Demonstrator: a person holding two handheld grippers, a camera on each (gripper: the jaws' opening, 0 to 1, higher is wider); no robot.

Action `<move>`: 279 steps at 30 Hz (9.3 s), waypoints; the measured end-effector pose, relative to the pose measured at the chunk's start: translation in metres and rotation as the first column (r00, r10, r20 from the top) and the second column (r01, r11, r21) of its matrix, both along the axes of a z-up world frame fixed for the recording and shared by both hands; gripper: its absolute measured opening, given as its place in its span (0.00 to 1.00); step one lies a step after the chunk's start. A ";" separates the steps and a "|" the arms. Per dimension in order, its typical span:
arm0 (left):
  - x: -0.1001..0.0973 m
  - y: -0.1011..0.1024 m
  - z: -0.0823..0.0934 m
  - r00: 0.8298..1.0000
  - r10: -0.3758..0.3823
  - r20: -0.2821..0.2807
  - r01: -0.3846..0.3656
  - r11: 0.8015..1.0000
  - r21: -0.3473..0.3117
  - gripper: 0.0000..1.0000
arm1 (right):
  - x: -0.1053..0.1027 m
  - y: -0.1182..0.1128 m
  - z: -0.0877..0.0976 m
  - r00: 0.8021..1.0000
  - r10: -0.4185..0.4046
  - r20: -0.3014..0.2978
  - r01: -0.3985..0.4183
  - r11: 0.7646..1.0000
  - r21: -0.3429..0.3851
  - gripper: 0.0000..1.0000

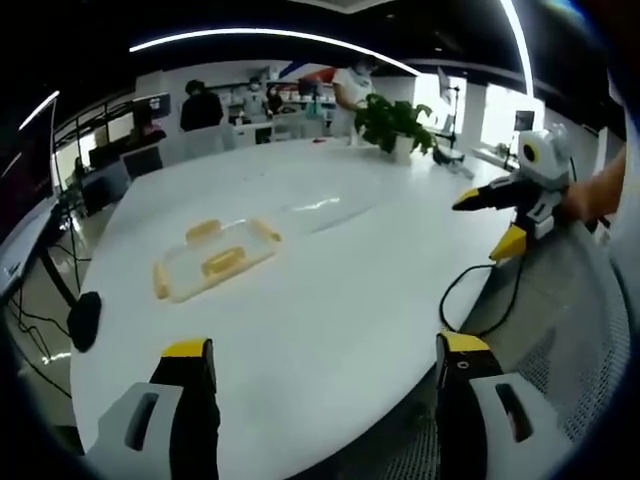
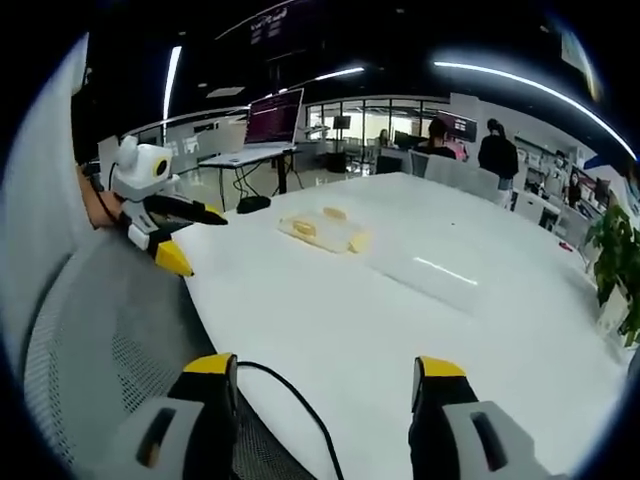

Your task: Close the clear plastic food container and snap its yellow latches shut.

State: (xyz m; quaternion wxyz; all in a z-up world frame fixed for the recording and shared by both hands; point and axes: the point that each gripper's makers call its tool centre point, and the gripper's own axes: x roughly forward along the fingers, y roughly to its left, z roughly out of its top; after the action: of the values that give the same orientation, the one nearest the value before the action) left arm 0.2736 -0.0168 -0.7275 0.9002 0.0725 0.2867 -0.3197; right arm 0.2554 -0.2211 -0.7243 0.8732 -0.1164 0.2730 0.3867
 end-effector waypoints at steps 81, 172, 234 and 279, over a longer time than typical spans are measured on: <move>0.109 -0.004 0.001 0.981 -0.183 0.068 0.184 0.983 -0.006 0.85 | 0.134 0.081 0.007 0.983 0.184 -0.021 -0.185 0.981 -0.060 0.56; 0.177 0.100 -0.051 0.954 -0.295 -0.053 0.298 0.915 0.273 0.75 | 0.211 0.140 -0.045 0.853 0.502 -0.140 -0.521 0.825 -0.219 0.53; 0.200 0.108 -0.064 0.772 -0.588 -0.240 0.634 0.692 0.345 0.51 | 0.235 0.151 -0.076 0.687 0.688 -0.234 -0.715 0.583 -0.386 0.52; 0.203 0.106 -0.069 0.708 -0.644 -0.290 0.705 0.625 0.335 0.38 | 0.232 0.150 -0.080 0.637 0.689 -0.346 -0.765 0.507 -0.398 0.39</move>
State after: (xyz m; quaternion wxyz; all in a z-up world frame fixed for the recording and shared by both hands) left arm 0.4765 0.0891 -0.7969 0.6527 0.3445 0.3633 -0.5685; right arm 0.4877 -0.0708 -0.8044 0.5426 -0.4190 0.3518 0.6374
